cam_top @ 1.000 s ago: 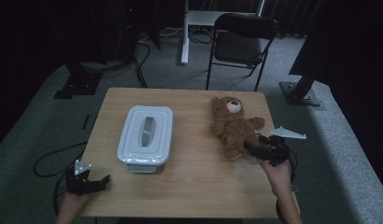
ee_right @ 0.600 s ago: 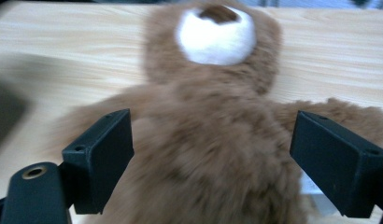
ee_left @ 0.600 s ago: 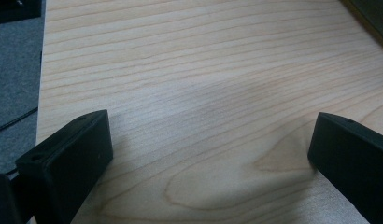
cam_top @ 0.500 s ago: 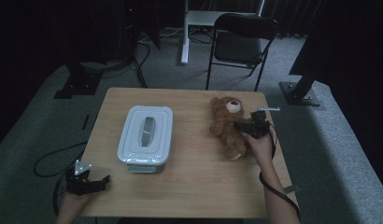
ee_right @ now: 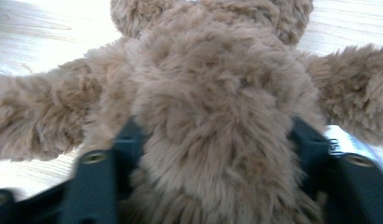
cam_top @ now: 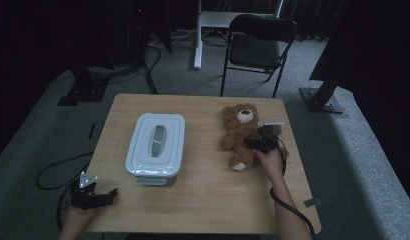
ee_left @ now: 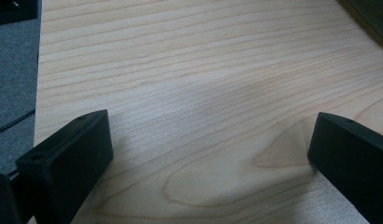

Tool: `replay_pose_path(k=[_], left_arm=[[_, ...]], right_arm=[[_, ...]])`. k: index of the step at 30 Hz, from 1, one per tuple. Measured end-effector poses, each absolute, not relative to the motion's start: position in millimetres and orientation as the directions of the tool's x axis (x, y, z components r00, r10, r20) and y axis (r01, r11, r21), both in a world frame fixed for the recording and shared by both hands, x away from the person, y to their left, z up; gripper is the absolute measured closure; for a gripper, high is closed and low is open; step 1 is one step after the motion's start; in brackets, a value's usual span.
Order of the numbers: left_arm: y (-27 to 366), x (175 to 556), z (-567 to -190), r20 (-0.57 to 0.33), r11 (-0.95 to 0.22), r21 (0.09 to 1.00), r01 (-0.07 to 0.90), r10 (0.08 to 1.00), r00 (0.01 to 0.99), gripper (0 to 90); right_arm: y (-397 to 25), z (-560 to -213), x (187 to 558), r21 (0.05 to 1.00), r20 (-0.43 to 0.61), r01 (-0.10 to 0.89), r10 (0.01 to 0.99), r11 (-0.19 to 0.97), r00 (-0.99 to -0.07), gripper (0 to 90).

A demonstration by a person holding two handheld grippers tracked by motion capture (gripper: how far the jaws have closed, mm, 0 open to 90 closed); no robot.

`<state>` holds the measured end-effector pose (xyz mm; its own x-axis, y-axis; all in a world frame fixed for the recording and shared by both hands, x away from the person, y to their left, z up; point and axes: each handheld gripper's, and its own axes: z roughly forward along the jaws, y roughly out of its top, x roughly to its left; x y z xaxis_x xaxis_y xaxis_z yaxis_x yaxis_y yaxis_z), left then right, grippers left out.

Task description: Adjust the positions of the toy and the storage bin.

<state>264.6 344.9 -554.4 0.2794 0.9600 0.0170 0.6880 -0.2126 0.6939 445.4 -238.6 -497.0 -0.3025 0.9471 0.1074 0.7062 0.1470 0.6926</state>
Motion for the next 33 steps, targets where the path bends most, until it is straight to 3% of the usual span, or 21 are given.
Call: replay_pose_path(k=[2, 5, 7, 12, 17, 20, 25, 27, 28, 29, 32, 33], left_arm=[[344.8, 264.7, -554.5, 0.017, -0.211, 0.694, 0.688, 0.960, 0.278, 0.7], [344.7, 264.9, -554.5, 0.016, -0.211, 0.694, 0.688, 0.961, 0.278, 0.7], [344.7, 264.9, -554.5, 0.016, -0.211, 0.694, 0.688, 0.961, 0.277, 0.7], [344.7, 265.2, -554.5, 0.016, -0.211, 0.694, 0.688, 0.960, 0.279, 0.7], [344.8, 265.4, -554.4, 0.016, -0.212, 0.694, 0.688, 0.960, 0.280, 0.7], [344.9, 265.6, -554.4, 0.016, -0.214, 0.694, 0.687, 0.959, 0.283, 0.7], [345.5, 266.3, -554.3, 0.016, -0.230, 0.693, 0.683, 0.952, 0.305, 0.7], [345.5, 266.3, -554.3, 0.016, -0.230, 0.693, 0.683, 0.952, 0.305, 0.7], [345.6, 267.3, -554.3, 0.015, -0.235, 0.694, 0.681, 0.950, 0.312, 0.7], [345.5, 267.6, -554.3, 0.014, -0.230, 0.695, 0.682, 0.951, 0.308, 0.7], [345.7, 267.9, -554.1, 0.017, -0.236, 0.693, 0.681, 0.950, 0.312, 0.7], [345.5, 267.4, -553.0, 0.039, -0.264, 0.691, 0.673, 0.943, 0.330, 0.7]], right_arm=[[-240.7, -493.5, 444.7, 0.704, 0.110, 0.695, 0.944, 0.146, -0.310, 55.2], [-246.6, -482.0, 446.4, 0.727, 0.132, 0.679, 0.952, 0.097, -0.277, 67.4], [-249.8, -476.3, 448.8, 0.735, 0.144, 0.675, 0.960, 0.059, -0.241, 69.6], [-253.4, -456.8, 454.9, 0.778, 0.063, 0.627, 0.987, 0.046, -0.151, 70.4], [-260.1, -447.6, 475.0, 0.761, 0.007, 0.647, 0.997, 0.043, -0.075, 69.2], [-258.1, -471.6, 489.3, 0.693, -0.011, 0.719, 0.998, 0.054, -0.065, 64.8], [-261.9, -480.5, 484.3, 0.721, 0.047, 0.693, 0.997, 0.009, -0.062, 43.7], [-262.7, -479.1, 484.1, 0.720, 0.057, 0.694, 0.997, 0.000, -0.059, 43.7], [-262.7, -479.1, 484.1, 0.720, 0.057, 0.694, 0.997, 0.000, -0.059, 37.8], [-268.5, -471.6, 484.0, 0.703, 0.086, 0.711, 0.994, -0.013, -0.067, 19.8], [-272.8, -466.0, 480.1, 0.716, 0.108, 0.697, 0.992, -0.027, -0.072, 16.8], [-275.4, -458.1, 473.0, 0.741, 0.130, 0.671, 0.986, -0.025, -0.107, 10.8]])
